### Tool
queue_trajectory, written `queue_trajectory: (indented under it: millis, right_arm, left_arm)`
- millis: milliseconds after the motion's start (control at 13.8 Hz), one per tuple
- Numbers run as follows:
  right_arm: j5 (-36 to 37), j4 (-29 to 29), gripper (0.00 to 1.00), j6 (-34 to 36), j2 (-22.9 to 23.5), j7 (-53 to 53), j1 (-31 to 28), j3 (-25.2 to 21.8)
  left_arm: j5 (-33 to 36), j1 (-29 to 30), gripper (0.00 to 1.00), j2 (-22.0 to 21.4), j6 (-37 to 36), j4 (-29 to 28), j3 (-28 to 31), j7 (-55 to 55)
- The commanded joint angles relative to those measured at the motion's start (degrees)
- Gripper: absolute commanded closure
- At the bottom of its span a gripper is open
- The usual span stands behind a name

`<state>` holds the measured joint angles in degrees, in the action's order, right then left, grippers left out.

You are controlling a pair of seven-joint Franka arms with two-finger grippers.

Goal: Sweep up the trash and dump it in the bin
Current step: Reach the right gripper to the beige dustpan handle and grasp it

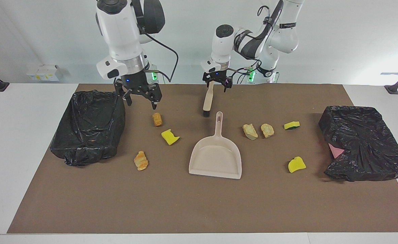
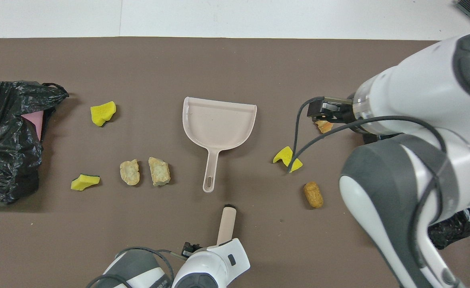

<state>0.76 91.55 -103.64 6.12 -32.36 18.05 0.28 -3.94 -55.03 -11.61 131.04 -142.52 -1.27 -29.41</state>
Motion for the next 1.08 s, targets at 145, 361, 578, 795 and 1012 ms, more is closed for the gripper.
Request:
queue_trajectory:
  millis: [145, 361, 578, 795, 1012]
  right_arm:
    - [-0.14, 0.64, 0.00, -8.05, 6.69, -8.93, 7.42, -0.19]
    - [-0.14, 0.38, 0.00, -10.26, 10.12, -11.66, 11.29, -0.19]
    - [0.64, -0.58, 0.00, -11.67, 14.86, -13.51, 14.90, -0.28]
    - [1.44, -4.36, 0.00, -11.85, 20.93, -17.02, 18.42, -0.28]
    - [0.74, -4.36, 0.00, -13.61, 23.05, -17.12, 19.04, -0.19]
  left_arm:
    - [-0.37, -6.49, 0.00, 1.50, 3.00, -2.76, 1.18, -2.06]
    - [-0.37, -9.48, 0.03, 2.64, 2.82, -3.12, 1.36, -5.12]
    - [-0.37, -9.40, 0.24, 2.56, 1.68, -2.86, 1.44, -5.84]
    - [-0.37, -8.87, 0.77, 1.33, -2.00, -2.07, 1.62, -5.75]
    - [-0.19, -6.78, 1.00, 0.37, -5.78, -0.84, 1.97, -5.49]
